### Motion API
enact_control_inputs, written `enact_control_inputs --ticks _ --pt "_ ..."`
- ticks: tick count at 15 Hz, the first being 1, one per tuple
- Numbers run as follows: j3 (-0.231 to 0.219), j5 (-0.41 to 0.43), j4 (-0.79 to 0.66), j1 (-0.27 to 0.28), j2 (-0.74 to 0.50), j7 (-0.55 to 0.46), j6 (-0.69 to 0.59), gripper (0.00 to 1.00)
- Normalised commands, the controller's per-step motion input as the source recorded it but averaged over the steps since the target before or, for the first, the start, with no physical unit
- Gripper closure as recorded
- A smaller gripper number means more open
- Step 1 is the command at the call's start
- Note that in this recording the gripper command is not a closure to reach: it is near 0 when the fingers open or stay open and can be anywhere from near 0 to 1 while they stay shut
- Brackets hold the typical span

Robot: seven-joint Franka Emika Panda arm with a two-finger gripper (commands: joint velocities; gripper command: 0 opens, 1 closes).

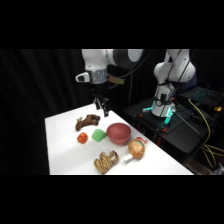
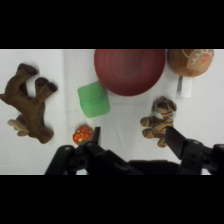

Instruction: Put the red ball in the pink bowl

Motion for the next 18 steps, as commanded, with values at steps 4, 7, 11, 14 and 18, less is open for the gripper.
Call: enact_control_inputs --ticks 4,7,11,14,18 --pt "0.006 0.127 0.19 -0.048 0.13 -0.07 0.11 0.00" --pt "-0.029 0.076 0.55 -0.087 0.43 -0.14 0.14 0.00" --pt "-0.051 0.012 0.63 -0.123 0.56 -0.20 0.13 0.00" --pt "-0.036 0.006 0.54 -0.137 0.53 -0.21 0.13 0.00" --pt "0.020 0.064 0.39 -0.123 0.40 -0.19 0.11 0.00"
